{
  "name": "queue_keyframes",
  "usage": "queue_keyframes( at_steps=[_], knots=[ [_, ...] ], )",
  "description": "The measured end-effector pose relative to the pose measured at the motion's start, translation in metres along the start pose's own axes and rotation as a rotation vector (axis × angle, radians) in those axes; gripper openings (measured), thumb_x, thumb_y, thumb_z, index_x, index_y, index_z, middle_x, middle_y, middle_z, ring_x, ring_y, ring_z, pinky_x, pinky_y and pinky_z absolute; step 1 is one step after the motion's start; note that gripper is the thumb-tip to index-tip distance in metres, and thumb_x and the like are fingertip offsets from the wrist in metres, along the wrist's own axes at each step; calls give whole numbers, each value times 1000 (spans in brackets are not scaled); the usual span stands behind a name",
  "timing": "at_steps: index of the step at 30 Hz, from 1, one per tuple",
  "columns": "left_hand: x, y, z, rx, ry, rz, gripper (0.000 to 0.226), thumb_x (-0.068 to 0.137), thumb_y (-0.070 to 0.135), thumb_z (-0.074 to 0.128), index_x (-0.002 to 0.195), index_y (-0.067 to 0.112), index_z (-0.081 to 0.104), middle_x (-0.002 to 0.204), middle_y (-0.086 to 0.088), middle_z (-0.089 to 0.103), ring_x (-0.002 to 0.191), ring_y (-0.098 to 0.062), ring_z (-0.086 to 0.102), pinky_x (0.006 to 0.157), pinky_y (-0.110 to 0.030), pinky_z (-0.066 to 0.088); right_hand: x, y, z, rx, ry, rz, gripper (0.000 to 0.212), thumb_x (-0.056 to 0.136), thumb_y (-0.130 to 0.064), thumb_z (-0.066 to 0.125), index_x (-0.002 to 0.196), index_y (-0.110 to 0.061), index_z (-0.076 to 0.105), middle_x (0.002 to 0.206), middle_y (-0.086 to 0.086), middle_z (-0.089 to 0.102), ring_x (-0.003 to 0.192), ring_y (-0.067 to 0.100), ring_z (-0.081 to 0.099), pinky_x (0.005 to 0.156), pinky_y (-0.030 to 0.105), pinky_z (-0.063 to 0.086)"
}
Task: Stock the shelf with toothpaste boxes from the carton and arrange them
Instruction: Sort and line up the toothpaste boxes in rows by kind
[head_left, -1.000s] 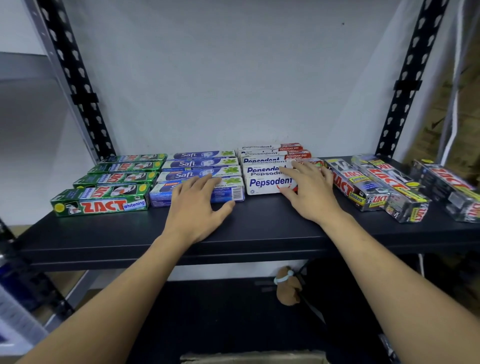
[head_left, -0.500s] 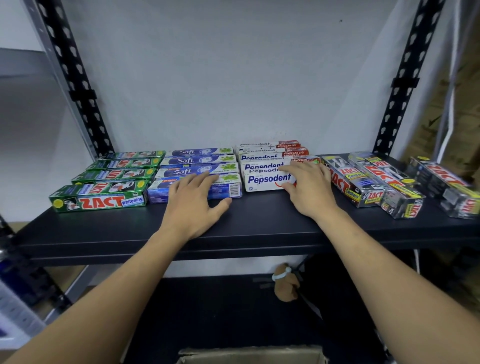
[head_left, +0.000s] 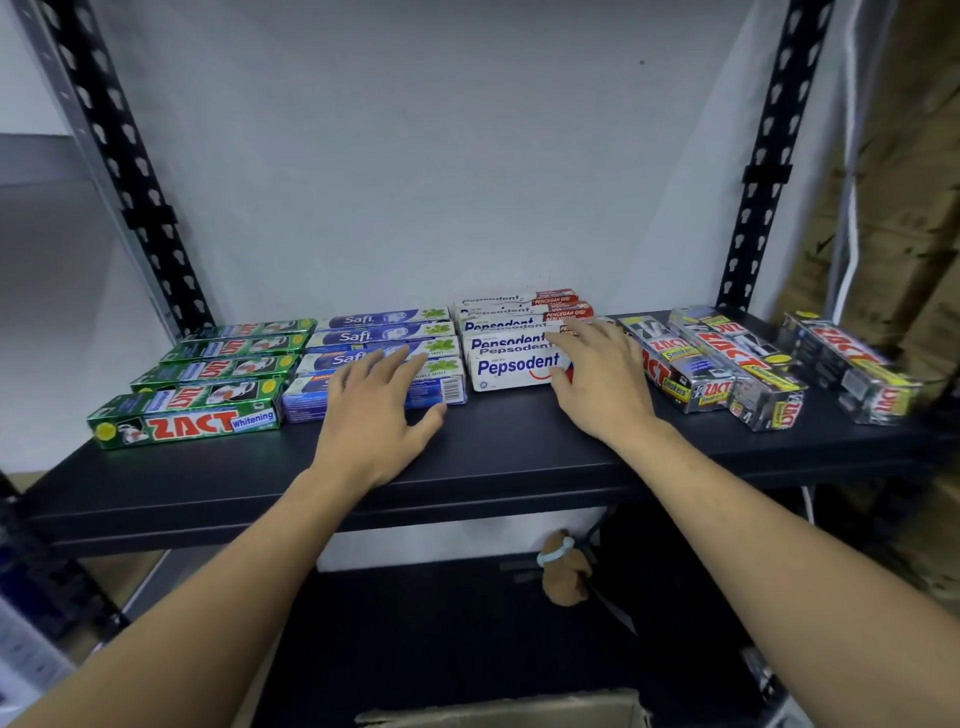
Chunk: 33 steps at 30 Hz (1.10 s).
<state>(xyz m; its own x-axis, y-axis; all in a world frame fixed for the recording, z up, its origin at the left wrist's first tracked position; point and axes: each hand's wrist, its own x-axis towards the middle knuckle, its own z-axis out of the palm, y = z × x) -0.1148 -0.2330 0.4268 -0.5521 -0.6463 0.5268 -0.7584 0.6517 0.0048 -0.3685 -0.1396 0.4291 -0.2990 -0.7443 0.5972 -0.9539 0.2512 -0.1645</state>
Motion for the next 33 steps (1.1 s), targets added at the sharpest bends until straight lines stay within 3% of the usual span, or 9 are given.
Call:
queue_keyframes(
  at_steps=[5, 11, 14, 18, 21, 23, 27, 33],
  knots=[
    [7, 20, -5, 66, 73, 157, 60, 90, 54, 42, 140, 25, 53, 145, 1, 53, 136, -27, 43, 114, -49, 24, -16, 22, -33, -58, 71, 38, 41, 92, -34, 55, 131, -26, 59, 141, -1, 53, 127, 27, 42, 106, 43, 27],
    [26, 108, -3, -133, 35, 311, 60, 92, 54, 40, 144, 27, 49, 149, 4, 49, 138, -23, 40, 114, -47, 27, -25, 92, -83, -77, 70, 204, 33, 94, -35, 50, 123, -27, 64, 127, -2, 63, 117, 30, 54, 96, 44, 42],
    [37, 161, 5, -310, -20, 397, 60, 92, 52, 42, 145, 25, 47, 151, 4, 46, 138, -22, 39, 112, -46, 33, -35, 128, -96, -10, -31, 247, 39, 94, -42, 49, 127, -25, 62, 126, 1, 65, 114, 31, 59, 93, 43, 49],
    [49, 222, 22, -425, -112, 440, 64, 94, 51, 42, 149, 18, 43, 155, -5, 41, 141, -26, 35, 116, -44, 29, -52, 148, -95, 89, -274, 227, 57, 98, -55, 37, 145, -25, 44, 151, 1, 43, 138, 25, 40, 113, 42, 32],
    [50, 247, 34, -497, -189, 402, 62, 101, 45, 44, 154, 15, 34, 160, -7, 30, 147, -24, 24, 122, -33, 15, -58, 154, -90, 64, -270, 206, 56, 101, -52, 29, 151, -27, 33, 156, 2, 34, 145, 23, 29, 119, 40, 22],
    [49, 251, 39, -538, -189, 367, 60, 101, 44, 47, 153, 17, 36, 161, -4, 29, 148, -20, 23, 120, -29, 14, -60, 158, -88, 9, -250, 218, 55, 102, -51, 28, 150, -26, 34, 153, 5, 39, 141, 27, 33, 116, 42, 27],
    [46, 250, 35, -646, -114, 289, 45, 95, 48, 58, 129, 20, 55, 138, 4, 53, 126, -13, 47, 102, -25, 36, -69, 156, -84, -131, -176, 235, 56, 102, -46, 25, 147, -16, 39, 137, 14, 53, 126, 33, 45, 107, 44, 38],
    [36, 246, 27, -712, -7, 195, 33, 81, 54, 73, 92, 31, 51, 100, 10, 58, 90, -8, 53, 77, -26, 40, -77, 152, -82, -270, -171, 299, 68, 98, -50, 10, 145, -11, 41, 138, 18, 53, 125, 37, 46, 108, 46, 37]
  ],
)
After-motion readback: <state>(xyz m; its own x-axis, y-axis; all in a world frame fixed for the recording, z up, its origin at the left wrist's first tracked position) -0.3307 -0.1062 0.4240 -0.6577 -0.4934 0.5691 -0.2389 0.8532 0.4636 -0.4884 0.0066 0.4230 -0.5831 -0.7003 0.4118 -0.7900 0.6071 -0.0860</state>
